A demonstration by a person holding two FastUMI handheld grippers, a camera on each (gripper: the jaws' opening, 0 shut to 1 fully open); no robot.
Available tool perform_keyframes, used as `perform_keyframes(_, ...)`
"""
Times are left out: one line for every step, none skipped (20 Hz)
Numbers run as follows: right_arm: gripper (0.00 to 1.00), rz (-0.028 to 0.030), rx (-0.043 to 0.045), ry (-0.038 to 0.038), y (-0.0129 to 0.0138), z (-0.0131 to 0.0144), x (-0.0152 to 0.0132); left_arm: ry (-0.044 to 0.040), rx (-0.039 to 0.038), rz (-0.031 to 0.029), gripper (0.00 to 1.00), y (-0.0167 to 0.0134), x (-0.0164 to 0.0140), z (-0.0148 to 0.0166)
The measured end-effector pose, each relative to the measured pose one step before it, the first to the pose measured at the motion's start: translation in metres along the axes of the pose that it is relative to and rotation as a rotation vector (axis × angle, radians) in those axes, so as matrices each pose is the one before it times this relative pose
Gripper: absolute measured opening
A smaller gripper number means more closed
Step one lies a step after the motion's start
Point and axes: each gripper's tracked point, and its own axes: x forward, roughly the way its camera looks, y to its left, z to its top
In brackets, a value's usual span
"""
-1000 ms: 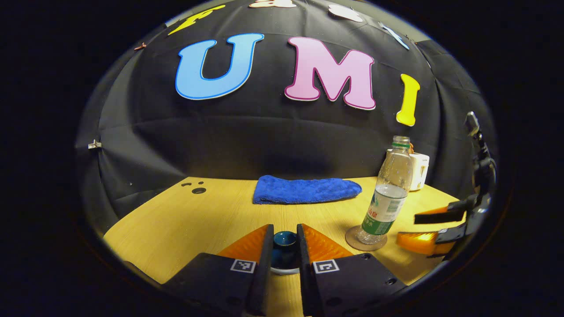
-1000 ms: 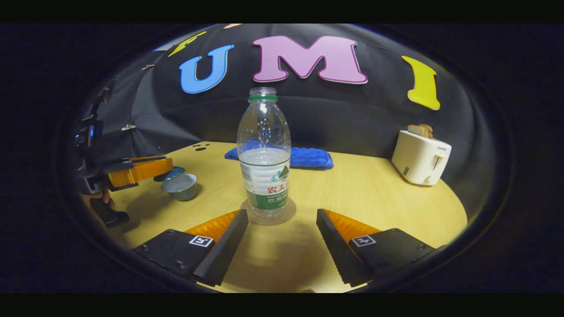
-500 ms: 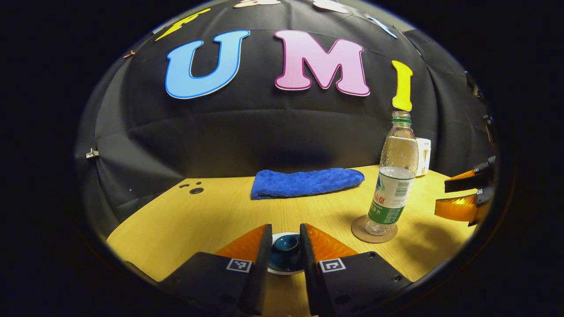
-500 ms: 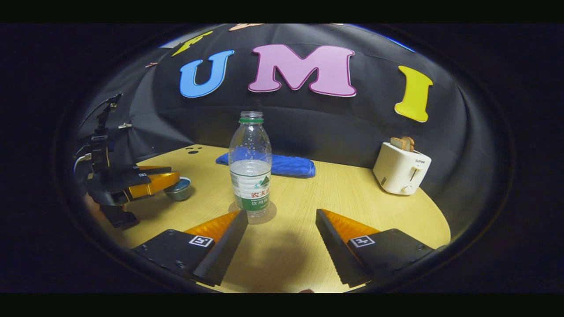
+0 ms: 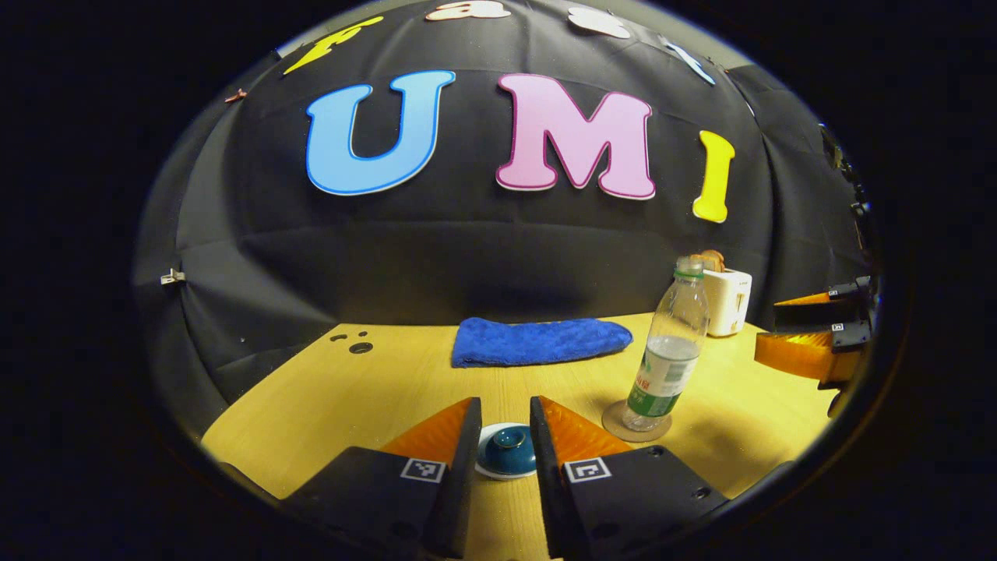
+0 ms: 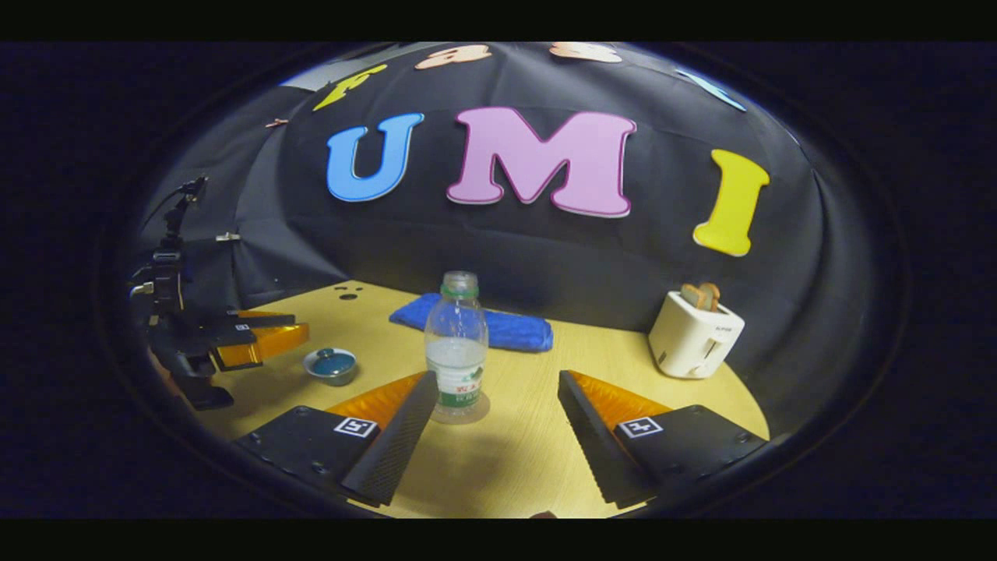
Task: Open the teacup lid with one hand, grasp the water bottle and pour water into the teacup with the other hand; after pouring, place the water bottle on the coaster and then close the teacup lid.
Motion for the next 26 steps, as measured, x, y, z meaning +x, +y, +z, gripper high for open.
perform_keyframes(0.96, 0.00211, 0.01248, -0.01442, 0.0019, 0.01723, -0.00632, -0.00666, 0.00377, 0.00054, 0.41, 0.001, -0.00903, 0.01525)
perform_keyframes(0.96, 0.00361, 0.02029, -0.01849, 0.00229, 0.01864, -0.00572, -0.00835, 0.00813, 0.00033, 0.41, 0.00122, -0.00916, 0.0141)
perform_keyframes(0.96, -0.001, 0.02507, -0.01673, 0.00319, 0.01774, -0.00652, -0.0041, 0.00605, 0.00035, 0.41, 0.00142, -0.00852, 0.01529)
perform_keyframes(0.96, 0.00165, 0.01679, -0.01702, 0.00333, 0.01742, -0.00549, -0.00492, -0.00487, -0.0027, 0.41, 0.00073, -0.00817, 0.01475)
perform_keyframes(0.96, -0.0044, 0.0058, -0.01426, 0.00204, 0.01772, -0.00496, -0.00517, -0.01603, -0.0013, 0.41, -0.00007, -0.00809, 0.01571)
perform_keyframes(0.96, -0.0067, -0.00537, -0.01075, 0.00062, 0.01553, -0.00537, -0.00775, -0.02054, -0.00125, 0.41, 0.00024, -0.00836, 0.01523)
perform_keyframes(0.96, -0.00292, -0.00304, -0.0143, 0.00139, 0.01551, -0.00632, -0.01013, -0.01252, 0.00234, 0.41, 0.00036, -0.00898, 0.0167)
perform_keyframes(0.96, 0.00577, -0.00198, -0.01544, 0.00412, 0.01517, -0.00592, -0.01502, -0.00237, 0.00708, 0.41, 0.00306, -0.00794, 0.01582)
perform_keyframes(0.96, 0.00703, -0.00174, -0.01719, 0.00361, 0.01698, -0.00731, -0.02801, 0.00061, 0.00662, 0.41, 0.00139, -0.01143, 0.02587)
perform_keyframes(0.96, 0.00046, -0.00445, -0.01529, 0.0018, 0.01545, -0.00735, -0.02018, -0.00491, -0.00093, 0.41, -0.00107, -0.00855, 0.01628)
perform_keyframes(0.96, 0.00351, 0.001, -0.01361, 0.00329, 0.01602, -0.01095, -0.01294, -0.01382, 0.00043, 0.41, -0.00128, -0.01175, 0.01655)
perform_keyframes(0.96, 0.00117, 0.00277, -0.01073, 0.00159, 0.00753, -0.00542, -0.0105, -0.00363, 0.00059, 0.41, -0.00089, -0.00566, 0.0084)
perform_keyframes(0.96, 0.00119, 0.00257, -0.00523, 0.00218, 0.00711, -0.00735, -0.01702, 0.00418, -0.0016, 0.4, -0.00105, -0.00858, 0.01083)
perform_keyframes(0.95, -0.00126, -0.00359, -0.00205, 0.00096, 0.00308, -0.00456, -0.00851, 0.00676, -0.00396, 0.4, -0.00115, -0.00497, 0.00541)
perform_keyframes(0.96, -0.00202, -0.00511, -0.00327, 0.00007, 0.00022, -0.00549, -0.00865, 0.0094, -0.00181, 0.39, -0.00111, -0.00439, 0.00386)
perform_keyframes(0.95, -0.00456, -0.00546, -0.00294, -0.00065, 0.00107, -0.0026, -0.00847, 0.01094, -0.0009, 0.39, -0.00048, -0.00508, 0.0039)
perform_keyframes(0.95, -0.0056, -0.00254, -0.00173, -0.00161, 0.0014, -0.00386, -0.00858, 0.01163, 0.00146, 0.39, 0.00034, -0.00477, 0.0034)
perform_keyframes(0.95, -0.00939, -0.00261, -0.00416, -0.00382, 0.00147, -0.00424, -0.01124, 0.01525, -0.00096, 0.39, 0.00052, -0.00656, 0.00406)
perform_keyframes(0.95, -0.00855, -0.00185, -0.00765, -0.00381, 0.00171, -0.00295, -0.00592, 0.00617, 0.00138, 0.39, 0.00074, -0.00233, 0.00174)
perform_keyframes(0.95, -0.0099, -0.00082, -0.00444, -0.00341, 0.0015, -0.00419, -0.0042, 0.00371, -0.00069, 0.39, -0.00026, -0.00248, 0.00145)
perform_keyframes(0.96, -0.01492, 0.00015, -0.00342, -0.00526, 0.00034, -0.00263, -0.00332, 0.00237, 0.00465, 0.4, 0.00158, -0.00181, 0.00098)
perform_keyframes(0.96, -0.00671, 0.00341, 0.00015, -0.0021, 0.00031, -0.0009, -0.00147, -0.00149, 0.00129, 0.36, 0.00028, 0.00042, 0.00007)
perform_keyframes(0.96, 0.00022, 0.0025, -0.00292, -0.00124, 0.00039, 0.00076, -0.00264, 0.00252, 0.00125, 0.41, 0.0003, 0.0, 0.00053)
perform_keyframes(0.96, -0.00407, -0.00343, -0.00589, -0.00166, 0.00167, -0.00011, -0.00528, 0.00417, -0.00067, 0.42, -0.00032, 0.00047, 0.00113)
perform_keyframes(0.96, -0.00531, -0.00619, -0.0049, -0.00277, 0.00112, -0.00119, -0.005, 0.00395, -0.0036, 0.42, -0.00151, -0.0003, 0.00205)
perform_keyframes(0.95, -0.00141, -0.00388, -0.00091, 0.00001, 0.00104, -0.00203, -0.00289, 0.00252, -0.00641, 0.42, -0.00224, -0.00015, 0.00046)
